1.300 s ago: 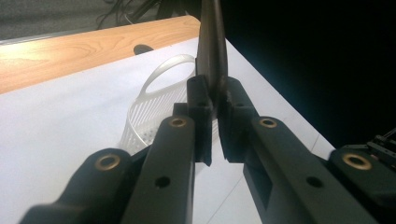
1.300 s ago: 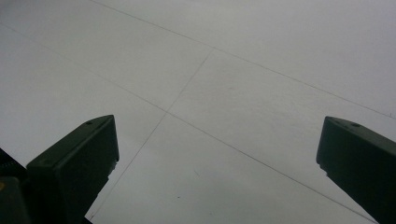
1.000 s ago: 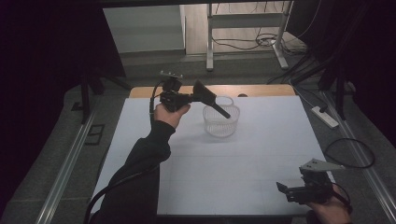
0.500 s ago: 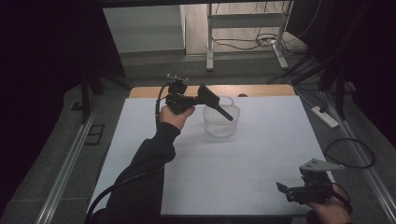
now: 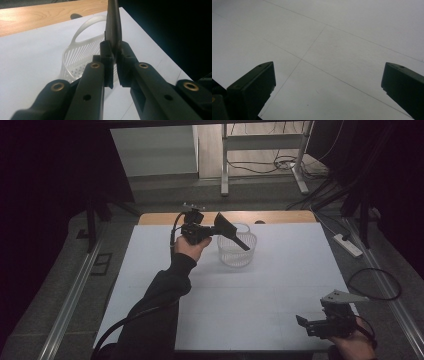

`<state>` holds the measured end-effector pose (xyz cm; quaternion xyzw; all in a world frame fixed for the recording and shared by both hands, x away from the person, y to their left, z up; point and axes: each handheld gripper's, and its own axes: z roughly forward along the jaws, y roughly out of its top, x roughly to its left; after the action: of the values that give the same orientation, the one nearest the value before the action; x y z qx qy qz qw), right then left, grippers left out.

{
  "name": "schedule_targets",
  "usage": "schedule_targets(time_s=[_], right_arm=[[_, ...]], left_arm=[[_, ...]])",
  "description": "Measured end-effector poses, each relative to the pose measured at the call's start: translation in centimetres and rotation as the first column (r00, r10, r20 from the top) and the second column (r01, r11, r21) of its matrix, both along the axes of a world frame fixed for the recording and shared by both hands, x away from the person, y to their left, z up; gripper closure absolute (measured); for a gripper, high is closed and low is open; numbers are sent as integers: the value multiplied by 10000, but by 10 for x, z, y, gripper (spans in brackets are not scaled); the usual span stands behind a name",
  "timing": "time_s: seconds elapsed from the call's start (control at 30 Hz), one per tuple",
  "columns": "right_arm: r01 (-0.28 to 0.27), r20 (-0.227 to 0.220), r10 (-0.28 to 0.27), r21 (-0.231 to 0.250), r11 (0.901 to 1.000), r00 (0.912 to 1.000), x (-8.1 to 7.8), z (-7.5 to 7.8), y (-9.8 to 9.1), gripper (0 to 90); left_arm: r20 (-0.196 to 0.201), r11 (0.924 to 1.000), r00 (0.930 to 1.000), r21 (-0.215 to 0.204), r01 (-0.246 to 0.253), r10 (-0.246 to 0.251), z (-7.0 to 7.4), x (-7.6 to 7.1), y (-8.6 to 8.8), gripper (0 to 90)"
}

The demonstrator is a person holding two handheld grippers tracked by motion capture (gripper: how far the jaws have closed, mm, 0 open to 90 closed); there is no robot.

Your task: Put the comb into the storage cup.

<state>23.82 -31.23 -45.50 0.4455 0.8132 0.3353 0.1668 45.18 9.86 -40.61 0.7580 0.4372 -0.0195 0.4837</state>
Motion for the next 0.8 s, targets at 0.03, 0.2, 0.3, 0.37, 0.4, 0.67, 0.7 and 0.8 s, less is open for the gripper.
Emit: schedule_targets(time_s=[0.03, 0.2, 0.3, 0.37, 0.4, 0.67, 0.7, 0.8], right_arm=[[-2, 1, 2, 1, 10000, 10000, 0, 0, 0, 0], [1, -1, -1, 12, 10000, 10000, 0, 0, 0, 0], [1, -6, -1, 5, 10000, 10000, 0, 0, 0, 0], [4, -6, -4, 14, 10000, 10000, 0, 0, 0, 0], [3, -10, -3, 15, 10000, 10000, 0, 0, 0, 0], [38, -35, -38, 0, 10000, 10000, 0, 0, 0, 0], [42, -41, -42, -2, 10000, 10000, 0, 0, 0, 0], [50, -45, -50, -13, 10000, 10000, 0, 0, 0, 0]], left_arm=[[-21, 10000, 10000, -25, -37, 37, -1, 0, -1, 835], [-164, 10000, 9998, -51, -77, 76, -7, 1, -3, 834], [-222, 9999, 9997, -116, -111, 109, -10, 2, -4, 834], [-264, 9999, 9996, -107, -126, 124, -12, 2, -4, 834], [-291, 9998, 9995, -145, -150, 146, -13, 2, -5, 834], [-488, 9991, 9982, -225, -371, 360, -22, 2, -3, 832], [-511, 9988, 9980, -275, -398, 384, -23, 2, -2, 832], [-565, 9985, 9974, -274, -470, 454, -25, 2, -1, 830]])
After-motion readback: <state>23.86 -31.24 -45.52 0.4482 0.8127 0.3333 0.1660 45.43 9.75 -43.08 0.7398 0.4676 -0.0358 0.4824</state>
